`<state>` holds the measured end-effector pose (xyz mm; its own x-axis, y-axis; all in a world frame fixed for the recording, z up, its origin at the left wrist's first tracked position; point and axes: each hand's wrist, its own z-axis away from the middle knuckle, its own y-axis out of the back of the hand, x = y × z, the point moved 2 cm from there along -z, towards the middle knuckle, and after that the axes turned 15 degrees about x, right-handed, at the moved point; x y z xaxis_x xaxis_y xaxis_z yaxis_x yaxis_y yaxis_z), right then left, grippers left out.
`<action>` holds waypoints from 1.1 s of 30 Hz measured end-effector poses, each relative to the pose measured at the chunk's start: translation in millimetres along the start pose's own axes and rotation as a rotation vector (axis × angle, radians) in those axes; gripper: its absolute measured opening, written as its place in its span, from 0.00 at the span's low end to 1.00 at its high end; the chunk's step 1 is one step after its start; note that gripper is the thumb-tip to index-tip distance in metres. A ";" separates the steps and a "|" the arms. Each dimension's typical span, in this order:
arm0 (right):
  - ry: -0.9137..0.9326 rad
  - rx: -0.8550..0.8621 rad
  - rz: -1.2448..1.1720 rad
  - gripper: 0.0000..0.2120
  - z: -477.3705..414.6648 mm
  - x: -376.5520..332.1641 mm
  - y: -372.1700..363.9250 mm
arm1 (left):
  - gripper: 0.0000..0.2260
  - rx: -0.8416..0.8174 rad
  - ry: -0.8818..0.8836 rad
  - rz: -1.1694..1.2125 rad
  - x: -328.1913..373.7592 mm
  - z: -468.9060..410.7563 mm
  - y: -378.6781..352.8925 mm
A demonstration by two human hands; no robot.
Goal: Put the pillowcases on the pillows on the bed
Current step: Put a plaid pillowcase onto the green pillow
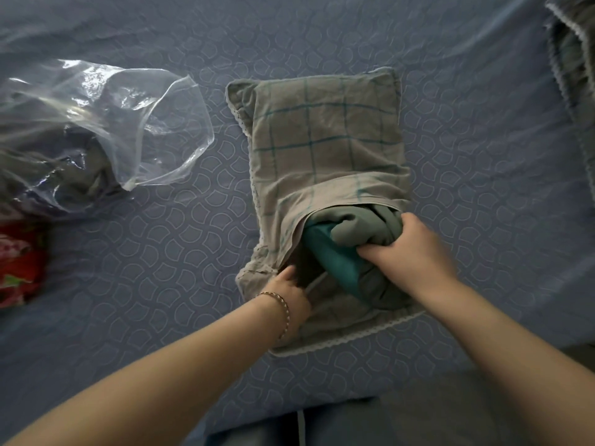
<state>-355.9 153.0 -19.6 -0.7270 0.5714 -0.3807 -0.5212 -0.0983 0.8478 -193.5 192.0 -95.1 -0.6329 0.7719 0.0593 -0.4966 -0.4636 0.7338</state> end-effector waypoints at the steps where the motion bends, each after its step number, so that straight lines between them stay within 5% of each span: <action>1: 0.010 -0.006 0.022 0.29 2.1 -1.6 -0.9 | 0.13 0.036 0.017 0.099 -2.5 5.8 -0.6; 3: 0.027 -0.020 0.060 0.31 6.8 -5.2 -3.1 | 0.10 0.100 0.114 0.538 -9.9 15.2 5.0; 5: 0.053 -0.021 0.108 0.33 11.1 -10.9 -5.6 | 0.20 0.143 0.298 1.002 -18.2 18.8 5.6; 7: 0.080 0.001 0.135 0.35 15.1 -19.7 -7.1 | 0.27 0.158 0.446 1.148 -22.6 20.7 1.6; 9: 0.116 0.027 0.128 0.35 19.0 -33.9 -8.2 | 0.15 0.137 0.349 1.040 -13.3 30.3 0.1; 11: 0.148 0.027 0.115 0.33 20.5 -48.4 -14.2 | 0.09 0.191 0.053 0.855 7.4 44.3 4.4; 13: 0.181 -0.002 0.128 0.32 23.7 -59.2 -30.7 | 0.09 0.338 -0.199 0.649 23.5 55.1 3.3; 16: 0.237 -0.112 0.231 0.32 35.3 -44.0 -70.4 | 0.18 0.478 -0.386 0.698 15.6 66.9 12.3; 19: 0.251 -0.314 0.504 0.36 40.1 1.7 -95.5 | 0.21 0.549 -0.321 0.616 -11.0 72.5 15.9; 23: 0.261 -0.295 0.700 0.37 47.7 34.1 -97.7 | 0.16 0.290 -0.039 0.171 -57.9 74.6 -10.6; 26: 0.745 -0.086 0.552 0.27 59.4 28.8 -108.1 | 0.13 0.303 -0.078 0.125 -71.3 82.6 -34.2; 28: 0.958 -0.175 0.382 0.16 73.8 19.4 -111.1 | 0.10 0.438 -0.151 0.146 -71.6 88.2 -37.5; 30: 0.909 -0.388 0.268 0.13 85.6 5.9 -121.3 | 0.06 0.530 -0.195 0.175 -70.8 93.1 -38.8; 33: 0.561 -0.516 0.107 0.14 86.8 -11.5 -151.7 | 0.08 0.688 -0.242 0.304 -62.8 97.6 -38.5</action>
<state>-229.6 232.0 -111.8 -0.8315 0.0520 -0.5531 -0.4773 -0.5762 0.6634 -76.7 203.8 -61.1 -0.4963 0.7642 0.4120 0.2064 -0.3570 0.9110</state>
